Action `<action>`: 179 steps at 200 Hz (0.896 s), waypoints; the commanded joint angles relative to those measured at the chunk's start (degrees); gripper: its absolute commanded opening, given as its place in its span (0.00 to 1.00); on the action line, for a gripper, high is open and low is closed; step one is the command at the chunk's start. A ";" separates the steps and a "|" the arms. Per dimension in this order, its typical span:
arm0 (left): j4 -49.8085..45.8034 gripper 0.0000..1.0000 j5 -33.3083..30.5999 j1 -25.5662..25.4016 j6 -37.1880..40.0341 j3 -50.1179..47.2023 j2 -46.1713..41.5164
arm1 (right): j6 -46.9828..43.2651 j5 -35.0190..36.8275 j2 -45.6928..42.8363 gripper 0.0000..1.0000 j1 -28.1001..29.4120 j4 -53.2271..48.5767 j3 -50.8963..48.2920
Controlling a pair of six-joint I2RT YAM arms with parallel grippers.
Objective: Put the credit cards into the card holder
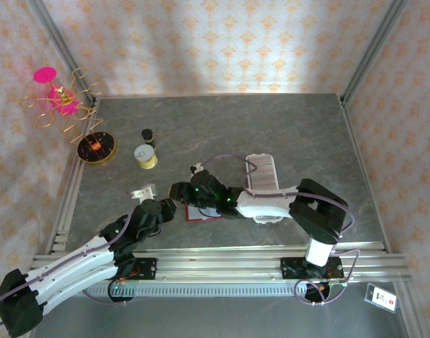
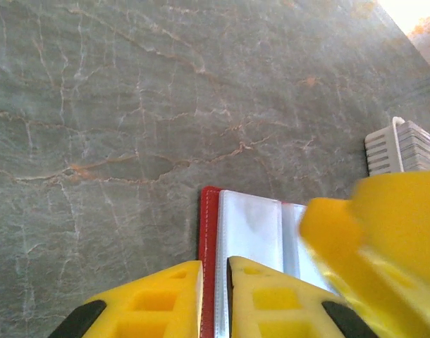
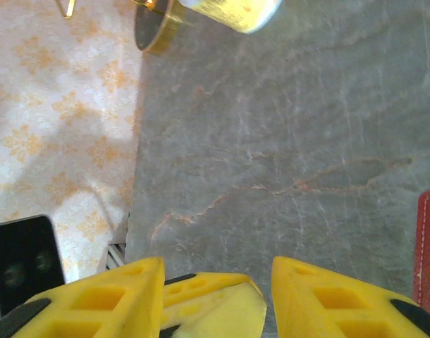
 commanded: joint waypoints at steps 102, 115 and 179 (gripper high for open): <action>-2.09 0.22 1.77 0.21 4.51 12.22 6.20 | -55.24 10.86 -35.12 0.45 -5.12 -17.53 -5.55; -1.60 0.22 2.11 0.21 4.64 12.62 6.74 | -60.77 9.68 -37.58 0.48 -5.12 -17.69 -6.98; 2.57 0.26 2.05 0.55 8.91 13.96 9.76 | -91.76 8.94 -47.28 0.56 -5.09 -27.21 -14.16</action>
